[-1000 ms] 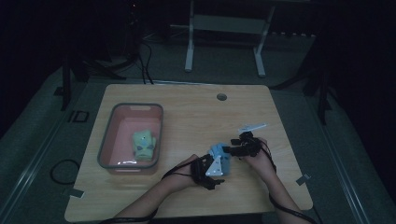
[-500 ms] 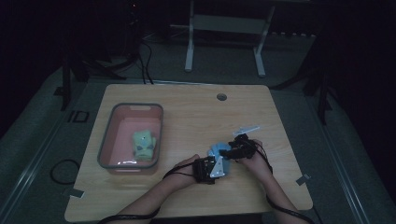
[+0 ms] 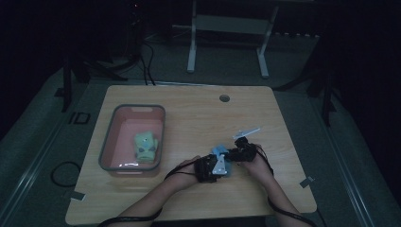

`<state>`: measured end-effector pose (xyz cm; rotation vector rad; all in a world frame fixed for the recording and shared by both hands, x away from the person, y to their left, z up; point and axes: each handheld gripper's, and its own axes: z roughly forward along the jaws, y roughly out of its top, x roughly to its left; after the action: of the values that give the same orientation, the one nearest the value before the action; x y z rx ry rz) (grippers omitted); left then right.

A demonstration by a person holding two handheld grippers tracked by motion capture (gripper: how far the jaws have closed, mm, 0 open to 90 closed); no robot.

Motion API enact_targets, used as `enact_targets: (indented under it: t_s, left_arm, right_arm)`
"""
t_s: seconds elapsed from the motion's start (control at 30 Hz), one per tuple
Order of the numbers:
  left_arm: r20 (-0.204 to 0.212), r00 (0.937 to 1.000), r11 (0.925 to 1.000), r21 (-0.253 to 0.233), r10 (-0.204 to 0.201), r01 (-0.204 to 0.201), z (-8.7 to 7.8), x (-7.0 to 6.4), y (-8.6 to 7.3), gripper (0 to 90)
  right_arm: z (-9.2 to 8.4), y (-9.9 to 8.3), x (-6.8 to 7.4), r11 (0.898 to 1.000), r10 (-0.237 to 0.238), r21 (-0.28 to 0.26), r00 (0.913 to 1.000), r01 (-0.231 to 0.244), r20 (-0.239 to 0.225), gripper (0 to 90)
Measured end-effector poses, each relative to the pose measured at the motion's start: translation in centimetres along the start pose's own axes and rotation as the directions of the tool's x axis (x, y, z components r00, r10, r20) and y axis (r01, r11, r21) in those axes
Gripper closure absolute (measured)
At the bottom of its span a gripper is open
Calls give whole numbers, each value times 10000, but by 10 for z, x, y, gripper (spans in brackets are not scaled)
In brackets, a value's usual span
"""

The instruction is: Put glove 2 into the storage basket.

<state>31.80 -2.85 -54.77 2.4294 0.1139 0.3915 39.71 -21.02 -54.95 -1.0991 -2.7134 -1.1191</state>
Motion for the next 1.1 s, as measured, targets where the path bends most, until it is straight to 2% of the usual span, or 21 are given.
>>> enact_targets:
  t_s: [0.2, 0.4, 0.47, 0.5, 0.63, 1.03, 1.07, 1.1]
  left_arm:
    - [-72, 9996, 9996, -73, -263, 263, -7, 1, -2, 756]
    - [-279, 9993, 9997, -99, -230, 227, -19, 5, 1, 759]
    - [-261, 9993, 9996, -108, -255, 252, -24, 8, 3, 759]
    - [-417, 9990, 9998, -115, -142, 137, -27, 8, 4, 759]
    - [-537, 9985, 9999, -81, -87, 82, -36, 12, 7, 761]
    - [-938, 9956, 10000, 94, 28, -19, -62, 20, 9, 761]
    - [-1020, 9948, 9999, 117, -8, 20, -69, 23, 7, 761]
    - [-1020, 9948, 9999, 117, -8, 20, -69, 23, 7, 761]
  right_arm:
    - [-3, 2, 2, 9996, 157, -246, 9999, -155, 53, 808]
    - [-10, 9, 4, 9969, 375, -680, 9992, -383, -129, 817]
    - [-12, 13, 6, 9964, 313, -786, 9994, -323, -139, 819]
    - [-13, 15, 7, 9963, 307, -800, 9994, -321, -178, 821]
    - [-19, 24, 11, 9934, 300, -1096, 9992, -326, -249, 823]
    - [-27, 52, 25, 9916, -67, -1294, 9995, 28, -300, 824]
    - [-27, 61, 30, 9908, -131, -1350, 9994, 85, -326, 823]
    - [-27, 64, 32, 9913, -187, -1306, 9993, 144, -312, 824]
